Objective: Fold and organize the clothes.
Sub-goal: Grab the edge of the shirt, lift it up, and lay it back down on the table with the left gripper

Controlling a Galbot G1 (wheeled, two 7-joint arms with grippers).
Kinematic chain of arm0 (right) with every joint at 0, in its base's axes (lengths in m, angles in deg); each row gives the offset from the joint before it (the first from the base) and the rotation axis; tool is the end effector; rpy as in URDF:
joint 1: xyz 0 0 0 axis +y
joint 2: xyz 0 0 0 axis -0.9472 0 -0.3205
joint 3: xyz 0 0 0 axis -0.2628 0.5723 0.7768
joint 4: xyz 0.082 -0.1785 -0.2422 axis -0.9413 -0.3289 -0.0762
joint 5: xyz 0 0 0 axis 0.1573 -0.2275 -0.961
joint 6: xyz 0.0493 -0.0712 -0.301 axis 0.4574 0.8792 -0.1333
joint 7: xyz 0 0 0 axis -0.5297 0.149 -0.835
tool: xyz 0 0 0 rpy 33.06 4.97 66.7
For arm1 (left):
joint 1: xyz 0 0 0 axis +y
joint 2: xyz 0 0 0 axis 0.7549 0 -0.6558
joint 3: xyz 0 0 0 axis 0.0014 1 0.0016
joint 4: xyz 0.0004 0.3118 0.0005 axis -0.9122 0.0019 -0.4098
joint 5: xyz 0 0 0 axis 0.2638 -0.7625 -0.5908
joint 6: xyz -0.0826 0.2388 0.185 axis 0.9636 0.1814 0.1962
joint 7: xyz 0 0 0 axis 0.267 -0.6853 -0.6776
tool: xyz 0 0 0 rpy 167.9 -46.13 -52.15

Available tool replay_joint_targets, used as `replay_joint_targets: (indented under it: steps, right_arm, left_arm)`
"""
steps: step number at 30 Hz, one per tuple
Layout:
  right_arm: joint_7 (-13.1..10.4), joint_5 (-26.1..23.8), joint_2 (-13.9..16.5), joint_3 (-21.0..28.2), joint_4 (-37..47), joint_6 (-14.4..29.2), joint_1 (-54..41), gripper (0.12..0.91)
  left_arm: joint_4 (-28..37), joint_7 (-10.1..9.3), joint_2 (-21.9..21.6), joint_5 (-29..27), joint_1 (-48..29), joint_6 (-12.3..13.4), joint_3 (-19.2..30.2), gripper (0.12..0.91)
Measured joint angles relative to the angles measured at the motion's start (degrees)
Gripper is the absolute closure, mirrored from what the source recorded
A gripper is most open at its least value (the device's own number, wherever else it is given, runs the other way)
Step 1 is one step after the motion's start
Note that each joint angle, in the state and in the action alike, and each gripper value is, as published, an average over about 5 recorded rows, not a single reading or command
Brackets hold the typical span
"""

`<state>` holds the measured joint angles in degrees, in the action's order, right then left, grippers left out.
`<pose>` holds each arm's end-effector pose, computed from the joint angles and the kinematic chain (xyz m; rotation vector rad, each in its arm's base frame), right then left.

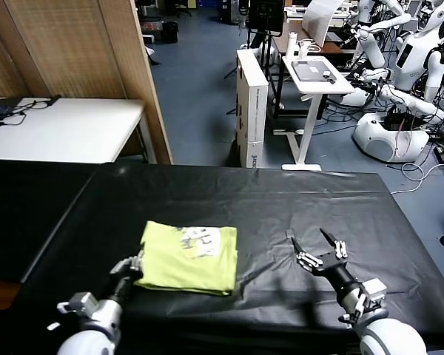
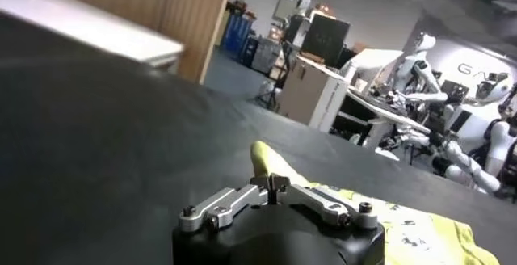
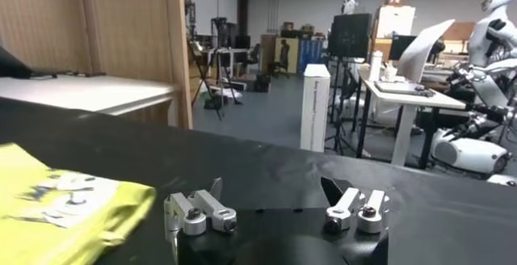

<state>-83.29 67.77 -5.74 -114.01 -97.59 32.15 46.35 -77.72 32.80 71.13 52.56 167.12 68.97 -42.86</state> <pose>0.1772 -0.0751 -0.2405 0.4040 -2.9269 0.1027 0.1714 0.1341 -0.2373 -0.0410 -2.9700 0.3223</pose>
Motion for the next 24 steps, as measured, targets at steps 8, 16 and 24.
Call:
replay_joint_targets:
  steps: [8, 16, 24]
  right_arm:
    - [-0.08, -0.75, -0.55, 1.28, 0.45, 0.0, -0.62, 0.118]
    - [-0.1, -1.93, -0.94, 1.44, 0.36, 0.02, 0.67, 0.118]
    - [-0.02, -2.9, -1.25, 1.72, 0.01, -0.19, 1.78, 0.118]
  left_arm:
    - [-5.24, -1.83, -7.52, 3.91, 1.25, -3.69, -7.93, 0.871]
    - [-10.66, -6.31, -0.94, -0.36, 1.28, -7.12, 3.88, 0.871]
    - [-5.99, -8.71, 8.44, -2.65, -4.24, -7.03, 21.71, 0.871]
